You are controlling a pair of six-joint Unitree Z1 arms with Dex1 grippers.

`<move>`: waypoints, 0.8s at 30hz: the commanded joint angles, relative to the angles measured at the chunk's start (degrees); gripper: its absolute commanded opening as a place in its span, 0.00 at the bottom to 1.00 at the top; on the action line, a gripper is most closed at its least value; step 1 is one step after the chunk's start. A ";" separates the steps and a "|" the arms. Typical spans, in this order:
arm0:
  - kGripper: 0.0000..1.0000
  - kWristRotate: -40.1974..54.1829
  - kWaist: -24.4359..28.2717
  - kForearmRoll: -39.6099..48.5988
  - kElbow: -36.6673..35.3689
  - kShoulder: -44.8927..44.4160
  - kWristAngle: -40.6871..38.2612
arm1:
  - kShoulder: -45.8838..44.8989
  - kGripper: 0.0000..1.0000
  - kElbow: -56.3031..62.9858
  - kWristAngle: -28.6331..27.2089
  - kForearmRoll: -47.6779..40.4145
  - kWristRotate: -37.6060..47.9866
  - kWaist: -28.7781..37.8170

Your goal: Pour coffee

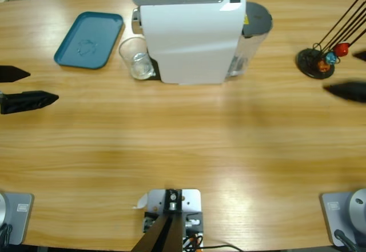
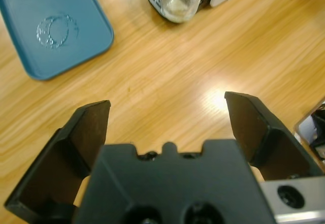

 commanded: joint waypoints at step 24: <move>1.00 0.64 -0.44 -9.93 7.32 3.54 4.45 | 45.62 0.00 -44.47 3.98 14.33 -10.22 -11.37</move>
